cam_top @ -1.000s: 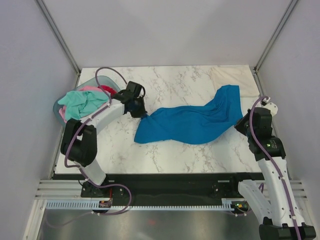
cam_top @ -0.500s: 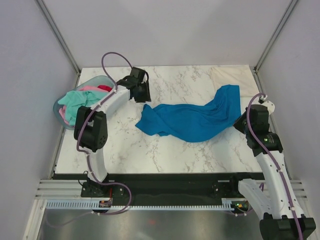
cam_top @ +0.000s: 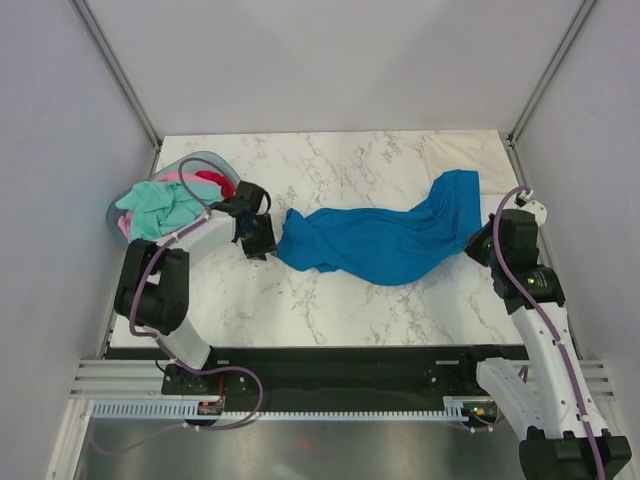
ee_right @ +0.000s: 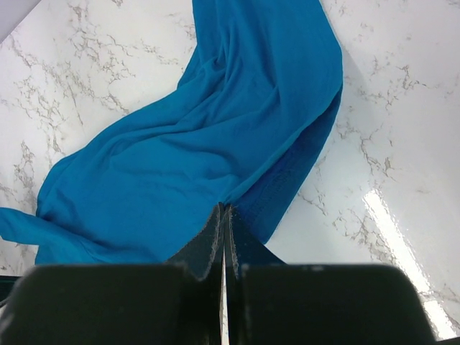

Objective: Fold and stack the t-shirts
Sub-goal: Flatten the tshirt out

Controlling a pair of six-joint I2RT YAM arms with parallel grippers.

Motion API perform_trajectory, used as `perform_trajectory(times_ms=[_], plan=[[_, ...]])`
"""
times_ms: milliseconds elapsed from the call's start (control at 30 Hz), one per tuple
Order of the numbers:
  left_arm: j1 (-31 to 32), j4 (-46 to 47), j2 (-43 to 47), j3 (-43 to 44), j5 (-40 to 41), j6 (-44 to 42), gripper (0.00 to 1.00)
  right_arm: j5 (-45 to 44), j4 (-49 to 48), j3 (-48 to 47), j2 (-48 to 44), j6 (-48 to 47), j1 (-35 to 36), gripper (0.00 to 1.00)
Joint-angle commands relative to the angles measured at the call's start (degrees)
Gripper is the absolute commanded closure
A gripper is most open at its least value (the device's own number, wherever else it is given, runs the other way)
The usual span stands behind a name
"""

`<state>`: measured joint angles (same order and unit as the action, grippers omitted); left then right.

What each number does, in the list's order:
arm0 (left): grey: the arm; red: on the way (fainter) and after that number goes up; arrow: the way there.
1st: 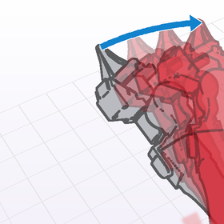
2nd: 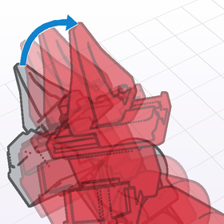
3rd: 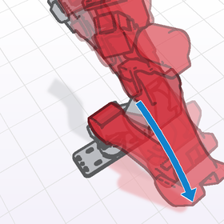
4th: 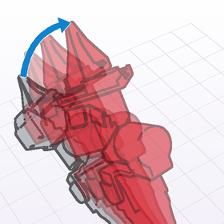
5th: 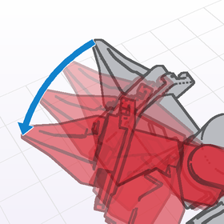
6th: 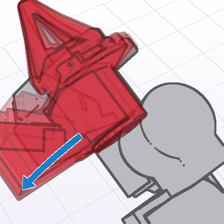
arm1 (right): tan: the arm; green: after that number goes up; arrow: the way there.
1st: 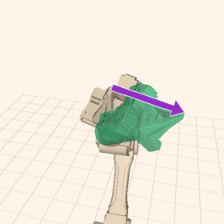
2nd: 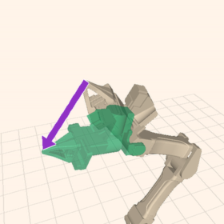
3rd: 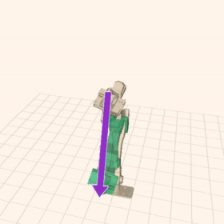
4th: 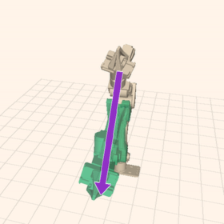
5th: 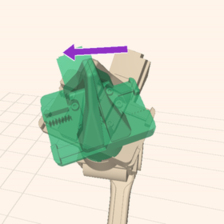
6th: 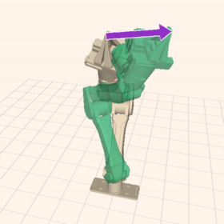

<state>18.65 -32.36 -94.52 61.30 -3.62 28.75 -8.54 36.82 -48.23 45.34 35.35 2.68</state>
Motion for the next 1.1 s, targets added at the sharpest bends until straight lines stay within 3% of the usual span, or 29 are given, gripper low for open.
perform_trajectory(times_ms=[0, 433, 933, 1067], plan=[[-2.4, 5.0, -2.2, -0.2, -2.8, 3.9, 0.57, 0.8, -2.3, 0.4, -1.5, 0.2, 0.0, 1.0], [-2.5, 5.0, -10.4, 3.0, 0.2, 5.7, 0.57, 0.6, -1.9, 1.4, -3.2, -0.1, 0.0, 1.0], [-2.5, 4.1, -13.7, 4.5, -1.2, 4.7, 0.71, 1.1, -1.3, 0.7, -4.0, 0.1, 0.0, 1.0], [-2.5, 2.9, -14.8, 5.2, -0.3, 4.2, 0.81, 1.4, -1.1, 0.5, -4.6, 0.2, 0.0, 1.0]])
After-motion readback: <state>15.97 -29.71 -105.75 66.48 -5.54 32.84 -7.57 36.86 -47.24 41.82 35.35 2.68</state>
